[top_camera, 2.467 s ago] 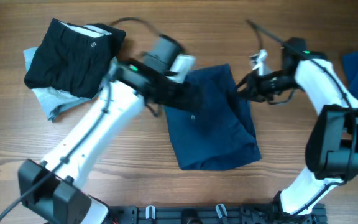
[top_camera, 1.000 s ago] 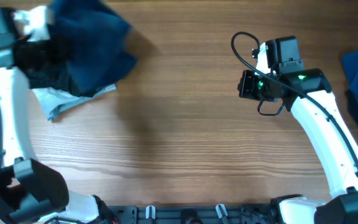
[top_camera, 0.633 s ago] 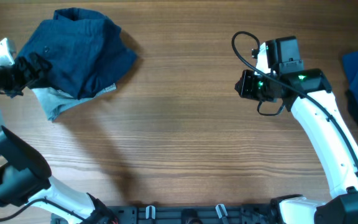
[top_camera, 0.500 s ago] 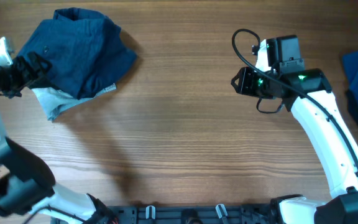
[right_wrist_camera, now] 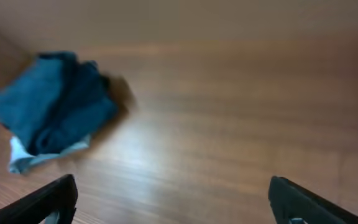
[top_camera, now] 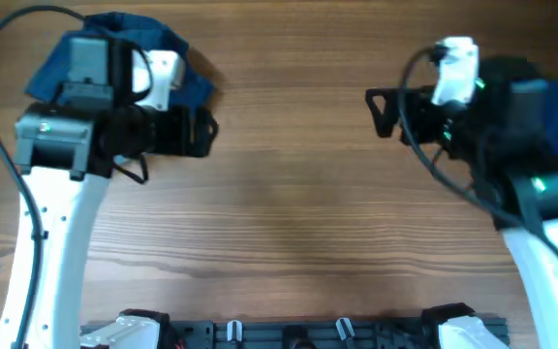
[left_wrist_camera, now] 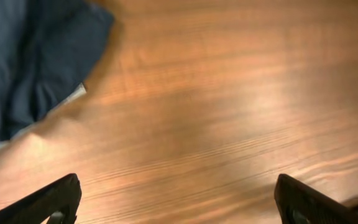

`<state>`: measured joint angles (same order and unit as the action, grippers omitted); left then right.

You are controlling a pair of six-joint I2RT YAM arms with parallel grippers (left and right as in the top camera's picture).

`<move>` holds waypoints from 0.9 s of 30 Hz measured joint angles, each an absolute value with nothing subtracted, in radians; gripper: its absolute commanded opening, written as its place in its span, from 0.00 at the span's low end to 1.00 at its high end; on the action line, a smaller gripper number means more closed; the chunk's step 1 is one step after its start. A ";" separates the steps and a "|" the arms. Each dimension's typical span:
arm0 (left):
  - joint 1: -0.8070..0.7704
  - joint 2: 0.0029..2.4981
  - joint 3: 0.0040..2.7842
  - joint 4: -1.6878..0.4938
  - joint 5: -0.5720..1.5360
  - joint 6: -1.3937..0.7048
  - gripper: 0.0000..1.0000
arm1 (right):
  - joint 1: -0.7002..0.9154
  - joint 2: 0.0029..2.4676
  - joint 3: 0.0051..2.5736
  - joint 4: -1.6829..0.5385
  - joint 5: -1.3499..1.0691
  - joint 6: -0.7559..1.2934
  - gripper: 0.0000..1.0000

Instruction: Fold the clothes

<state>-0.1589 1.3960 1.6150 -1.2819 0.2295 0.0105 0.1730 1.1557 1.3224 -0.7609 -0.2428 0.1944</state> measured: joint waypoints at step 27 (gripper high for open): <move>-0.237 1.396 1.615 -1.299 0.160 -0.043 1.00 | 0.173 0.731 1.317 -0.768 -0.247 0.146 1.00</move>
<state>-0.2367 1.3964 1.6150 -1.2991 0.1604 -0.0433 0.1730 0.7307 1.3167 -0.7681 -0.2470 0.1459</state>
